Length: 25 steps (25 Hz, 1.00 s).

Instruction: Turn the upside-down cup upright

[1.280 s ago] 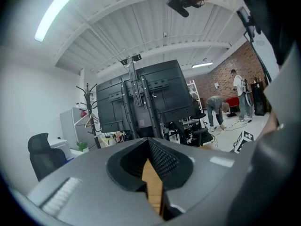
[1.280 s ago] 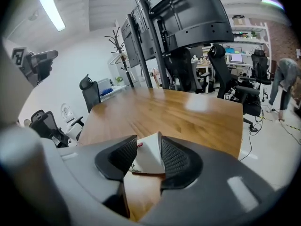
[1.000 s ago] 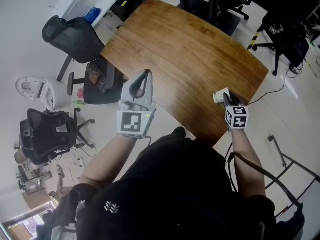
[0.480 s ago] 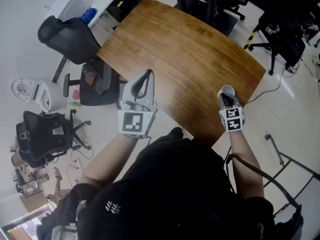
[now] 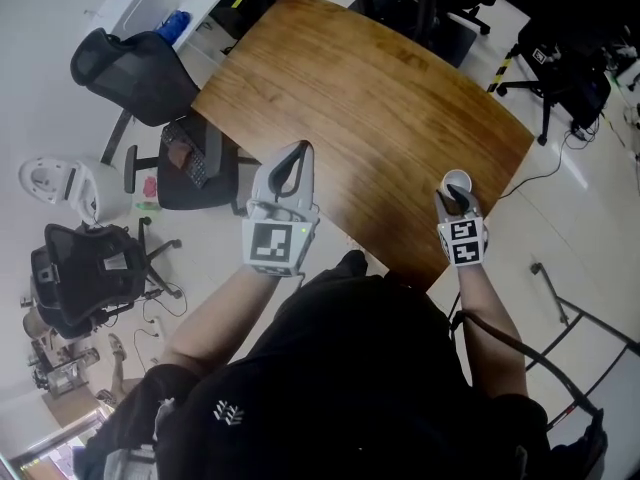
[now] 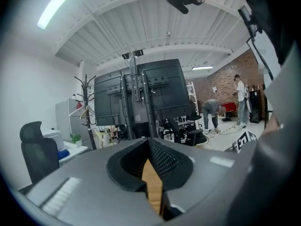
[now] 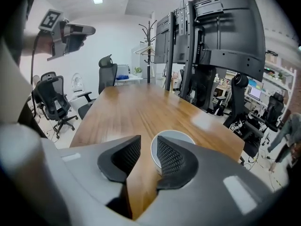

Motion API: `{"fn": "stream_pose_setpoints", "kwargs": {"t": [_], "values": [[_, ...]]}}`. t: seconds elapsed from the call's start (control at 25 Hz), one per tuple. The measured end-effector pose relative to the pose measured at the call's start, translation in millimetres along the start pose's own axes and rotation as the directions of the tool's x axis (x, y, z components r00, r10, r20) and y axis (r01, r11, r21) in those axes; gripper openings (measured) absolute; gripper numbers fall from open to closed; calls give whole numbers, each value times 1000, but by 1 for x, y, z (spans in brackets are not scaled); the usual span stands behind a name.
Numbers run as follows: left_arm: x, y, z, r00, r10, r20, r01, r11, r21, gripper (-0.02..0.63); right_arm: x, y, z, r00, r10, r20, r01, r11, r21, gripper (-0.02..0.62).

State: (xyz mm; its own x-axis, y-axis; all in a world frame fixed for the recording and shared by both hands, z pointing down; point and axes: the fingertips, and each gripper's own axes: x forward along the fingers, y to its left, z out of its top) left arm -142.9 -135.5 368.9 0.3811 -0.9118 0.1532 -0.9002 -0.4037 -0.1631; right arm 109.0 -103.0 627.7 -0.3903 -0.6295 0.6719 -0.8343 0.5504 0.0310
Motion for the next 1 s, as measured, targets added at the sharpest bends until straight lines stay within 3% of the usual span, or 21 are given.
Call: {"fn": "stream_pose_setpoints", "kwargs": {"t": [0.16, 0.28, 0.36, 0.52, 0.6, 1.0], "values": [[7, -31, -18, 996, -90, -16, 90, 996, -18, 0, -29, -10, 24, 992, -74, 98, 70, 997, 45, 108], [36, -60, -34, 991, -130, -25, 128, 989, -73, 0, -62, -36, 45, 960, -182, 214, 139, 970, 199, 3], [60, -87, -40, 984, -179, -19, 177, 980, -90, 0, -77, -46, 53, 940, -232, 249, 161, 948, 276, 2], [95, -143, -41, 958, -285, 16, 285, 958, -8, 0, -101, -48, 54, 922, -304, 242, 254, 943, 217, 2], [97, -160, -47, 947, -320, 9, 320, 947, 12, 0, -113, -51, 45, 911, -345, 228, 286, 924, 255, 2], [94, -197, -55, 892, -451, -19, 451, 890, 64, 0, -134, -49, 26, 888, -400, 226, 300, 877, 374, 2]]}}
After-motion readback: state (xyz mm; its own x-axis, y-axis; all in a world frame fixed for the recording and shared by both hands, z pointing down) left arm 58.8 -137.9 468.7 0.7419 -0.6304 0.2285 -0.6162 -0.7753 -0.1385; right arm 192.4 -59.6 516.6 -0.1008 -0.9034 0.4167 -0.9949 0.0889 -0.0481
